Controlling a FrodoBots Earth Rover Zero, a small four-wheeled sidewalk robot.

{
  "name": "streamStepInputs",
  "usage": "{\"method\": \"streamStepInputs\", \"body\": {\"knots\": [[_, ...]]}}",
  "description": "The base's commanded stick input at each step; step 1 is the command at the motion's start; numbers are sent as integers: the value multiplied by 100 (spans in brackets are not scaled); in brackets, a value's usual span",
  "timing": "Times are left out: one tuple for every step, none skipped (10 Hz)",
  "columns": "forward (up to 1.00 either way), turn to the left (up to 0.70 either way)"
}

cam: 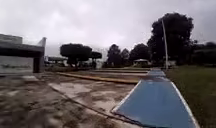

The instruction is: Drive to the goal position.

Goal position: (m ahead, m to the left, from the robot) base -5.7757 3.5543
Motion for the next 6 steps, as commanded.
{"method": "streamStepInputs", "body": {"knots": [[0, 70], [0, 70], [0, 70], [0, 70], [0, 70], [0, 70]]}}
